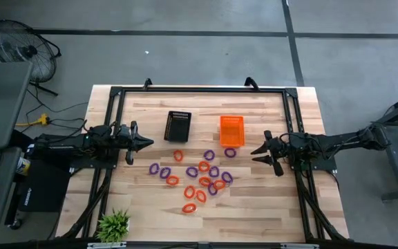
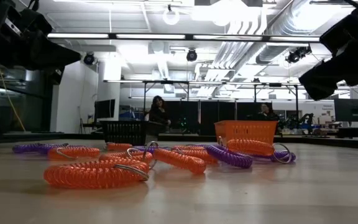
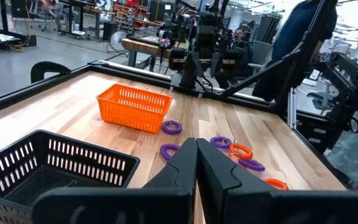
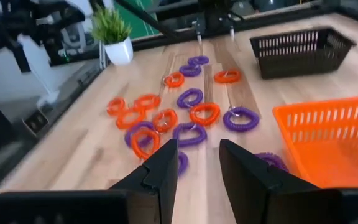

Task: Sort spring keychains into baskets
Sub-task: Put the violet spring keychain into the orange basket

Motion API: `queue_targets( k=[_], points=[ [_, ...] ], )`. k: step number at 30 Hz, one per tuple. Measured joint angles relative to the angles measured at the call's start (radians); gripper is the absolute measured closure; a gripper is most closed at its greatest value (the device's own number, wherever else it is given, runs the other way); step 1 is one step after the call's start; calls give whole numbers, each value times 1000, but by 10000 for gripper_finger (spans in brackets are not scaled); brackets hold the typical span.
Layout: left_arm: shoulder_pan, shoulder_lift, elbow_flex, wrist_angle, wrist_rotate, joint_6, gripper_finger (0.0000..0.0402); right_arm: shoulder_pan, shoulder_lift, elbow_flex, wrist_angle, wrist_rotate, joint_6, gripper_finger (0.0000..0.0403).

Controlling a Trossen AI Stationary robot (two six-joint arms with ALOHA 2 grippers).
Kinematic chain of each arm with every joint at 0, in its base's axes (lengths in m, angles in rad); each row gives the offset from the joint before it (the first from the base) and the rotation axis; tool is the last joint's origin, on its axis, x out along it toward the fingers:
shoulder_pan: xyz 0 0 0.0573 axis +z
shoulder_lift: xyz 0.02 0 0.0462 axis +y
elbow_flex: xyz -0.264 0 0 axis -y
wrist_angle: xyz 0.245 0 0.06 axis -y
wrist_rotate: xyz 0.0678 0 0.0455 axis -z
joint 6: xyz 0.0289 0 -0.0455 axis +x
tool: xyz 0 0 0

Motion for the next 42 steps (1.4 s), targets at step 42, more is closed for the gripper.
queue_targets(
  k=[42],
  points=[
    [0, 0, 0, 0, 0, 0, 401, 153, 1260, 785, -390, 272, 25, 243]
  ],
)
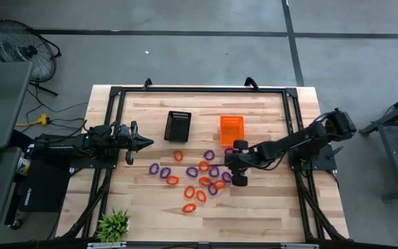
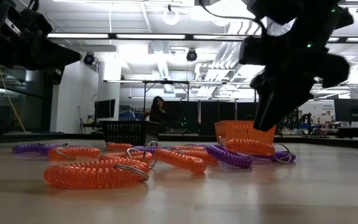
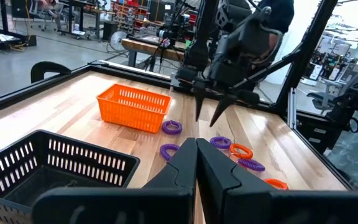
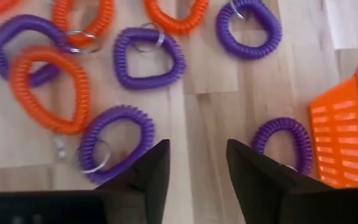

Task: Sort spring keychains into baskets
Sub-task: Put the violet spring keychain into the orange basket

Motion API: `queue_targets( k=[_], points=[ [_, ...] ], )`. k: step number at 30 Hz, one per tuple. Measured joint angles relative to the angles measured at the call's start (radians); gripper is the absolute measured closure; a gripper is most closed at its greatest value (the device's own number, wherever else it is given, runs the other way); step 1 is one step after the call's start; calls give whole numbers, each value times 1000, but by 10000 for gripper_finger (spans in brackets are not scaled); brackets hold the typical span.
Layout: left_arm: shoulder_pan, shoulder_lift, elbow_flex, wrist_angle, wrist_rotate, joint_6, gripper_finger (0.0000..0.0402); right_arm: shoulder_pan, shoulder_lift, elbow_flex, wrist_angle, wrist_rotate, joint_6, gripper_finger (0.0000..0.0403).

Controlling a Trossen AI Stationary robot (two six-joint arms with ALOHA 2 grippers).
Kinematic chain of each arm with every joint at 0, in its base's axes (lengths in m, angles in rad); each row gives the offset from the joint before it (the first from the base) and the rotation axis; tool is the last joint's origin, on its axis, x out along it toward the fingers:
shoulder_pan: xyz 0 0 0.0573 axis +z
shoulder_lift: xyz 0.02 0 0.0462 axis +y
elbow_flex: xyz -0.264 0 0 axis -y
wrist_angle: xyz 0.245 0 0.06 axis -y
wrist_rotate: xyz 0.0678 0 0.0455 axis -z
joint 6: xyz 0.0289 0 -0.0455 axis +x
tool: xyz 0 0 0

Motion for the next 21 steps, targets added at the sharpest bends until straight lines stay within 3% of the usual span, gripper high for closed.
queue_targets(
  k=[7, 21],
  points=[
    [0, 0, 0, 0, 0, 0, 401, -63, 22, 4, -55, 4, 30, 199],
    [0, 0, 0, 0, 0, 0, 401, -109, 97, 4, -38, -68, -51, 194]
  ],
)
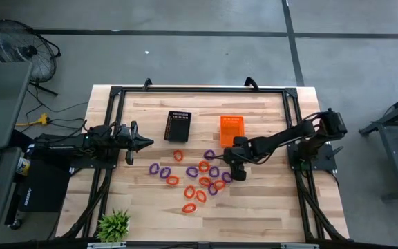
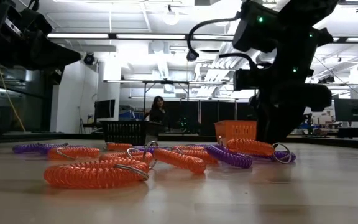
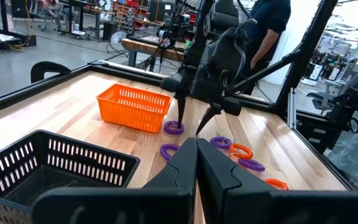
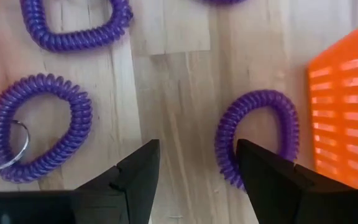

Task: Sort spring keychains into baskets
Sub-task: Put the violet spring keychain into the orange basket

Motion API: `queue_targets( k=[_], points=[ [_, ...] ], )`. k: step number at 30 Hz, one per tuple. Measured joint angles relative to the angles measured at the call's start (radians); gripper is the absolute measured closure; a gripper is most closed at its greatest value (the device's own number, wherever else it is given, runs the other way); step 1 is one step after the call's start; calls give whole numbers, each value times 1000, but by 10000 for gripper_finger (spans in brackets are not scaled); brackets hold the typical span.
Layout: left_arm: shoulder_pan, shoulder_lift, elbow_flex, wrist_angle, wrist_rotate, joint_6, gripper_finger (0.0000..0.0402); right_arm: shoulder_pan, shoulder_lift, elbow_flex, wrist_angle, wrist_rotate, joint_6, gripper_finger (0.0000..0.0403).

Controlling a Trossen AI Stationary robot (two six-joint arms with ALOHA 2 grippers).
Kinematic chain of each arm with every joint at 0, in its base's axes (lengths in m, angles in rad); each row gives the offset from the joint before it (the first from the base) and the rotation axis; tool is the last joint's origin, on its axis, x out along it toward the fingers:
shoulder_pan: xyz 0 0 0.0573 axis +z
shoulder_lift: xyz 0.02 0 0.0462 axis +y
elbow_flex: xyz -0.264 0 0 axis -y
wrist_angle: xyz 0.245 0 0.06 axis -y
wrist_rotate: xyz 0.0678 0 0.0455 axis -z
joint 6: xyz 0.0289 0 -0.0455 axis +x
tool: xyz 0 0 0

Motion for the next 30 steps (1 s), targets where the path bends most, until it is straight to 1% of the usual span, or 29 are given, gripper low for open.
queue_targets(
  k=[9, 14, 16, 19, 25, 30],
  points=[
    [0, 0, 0, 0, 0, 0, 401, -13, 17, 1, 17, 2, -13, 194],
    [0, 0, 0, 0, 0, 0, 401, -15, 18, 1, 18, -52, 13, 203],
    [0, 0, 0, 0, 0, 0, 401, -15, 18, 1, 15, -60, 40, 215],
    [0, 0, 0, 0, 0, 0, 401, -15, 18, 1, 13, -67, 66, 245],
    [0, 0, 0, 0, 0, 0, 401, -14, 18, 0, 13, -75, 70, 314],
    [0, 0, 0, 0, 0, 0, 401, -14, 18, 0, 11, -75, 71, 356]
  ],
)
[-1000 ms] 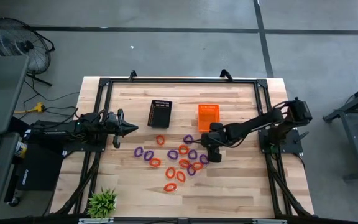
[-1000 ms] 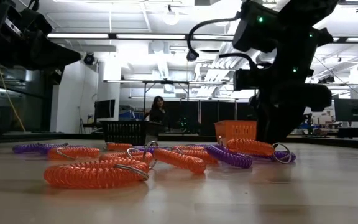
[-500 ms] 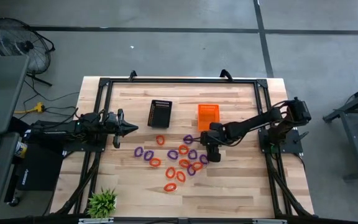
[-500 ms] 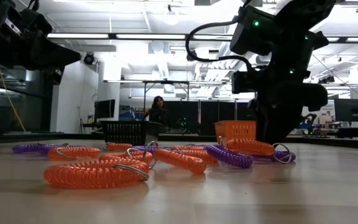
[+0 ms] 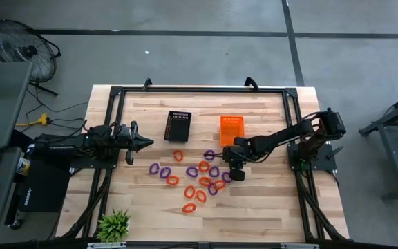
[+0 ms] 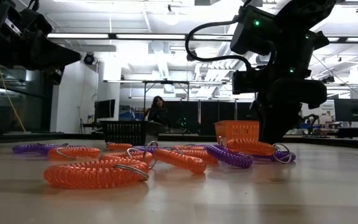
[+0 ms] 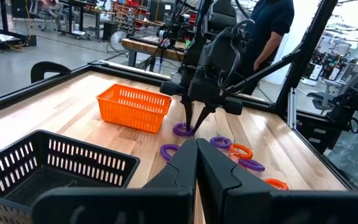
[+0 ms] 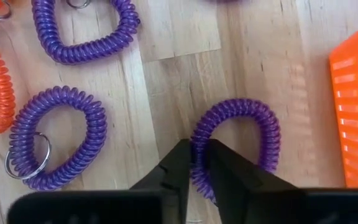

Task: Sort spring keychains into baskets
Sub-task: Put the violet spring keychain into the orange basket

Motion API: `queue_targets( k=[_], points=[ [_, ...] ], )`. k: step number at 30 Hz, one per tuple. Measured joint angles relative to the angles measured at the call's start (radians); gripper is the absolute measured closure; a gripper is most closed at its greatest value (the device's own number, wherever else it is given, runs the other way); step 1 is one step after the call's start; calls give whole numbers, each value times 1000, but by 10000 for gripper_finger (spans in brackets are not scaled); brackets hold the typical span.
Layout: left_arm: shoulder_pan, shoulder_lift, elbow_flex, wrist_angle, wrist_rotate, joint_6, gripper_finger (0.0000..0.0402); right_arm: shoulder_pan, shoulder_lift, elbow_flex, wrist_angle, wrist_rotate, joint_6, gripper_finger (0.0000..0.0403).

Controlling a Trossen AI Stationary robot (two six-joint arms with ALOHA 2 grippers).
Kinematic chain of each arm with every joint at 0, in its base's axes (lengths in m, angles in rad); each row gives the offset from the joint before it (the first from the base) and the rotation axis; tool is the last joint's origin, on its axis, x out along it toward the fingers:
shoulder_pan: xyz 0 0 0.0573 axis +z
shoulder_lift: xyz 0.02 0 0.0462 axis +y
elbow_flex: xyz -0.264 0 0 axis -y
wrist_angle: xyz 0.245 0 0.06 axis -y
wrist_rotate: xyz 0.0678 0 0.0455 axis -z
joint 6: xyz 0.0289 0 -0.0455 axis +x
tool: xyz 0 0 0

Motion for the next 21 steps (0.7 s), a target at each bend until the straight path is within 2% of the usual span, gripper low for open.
queue_targets(
  k=[5, 12, 21],
  points=[
    [0, 0, 0, 0, 0, 0, 401, 0, 0, 0, -1, 1, 21, 380],
    [0, 0, 0, 0, 0, 0, 401, 0, 5, 34, -28, 0, 49, 375],
    [0, 0, 0, 0, 0, 0, 401, 1, 5, 250, -188, 5, 46, 378]
  ],
)
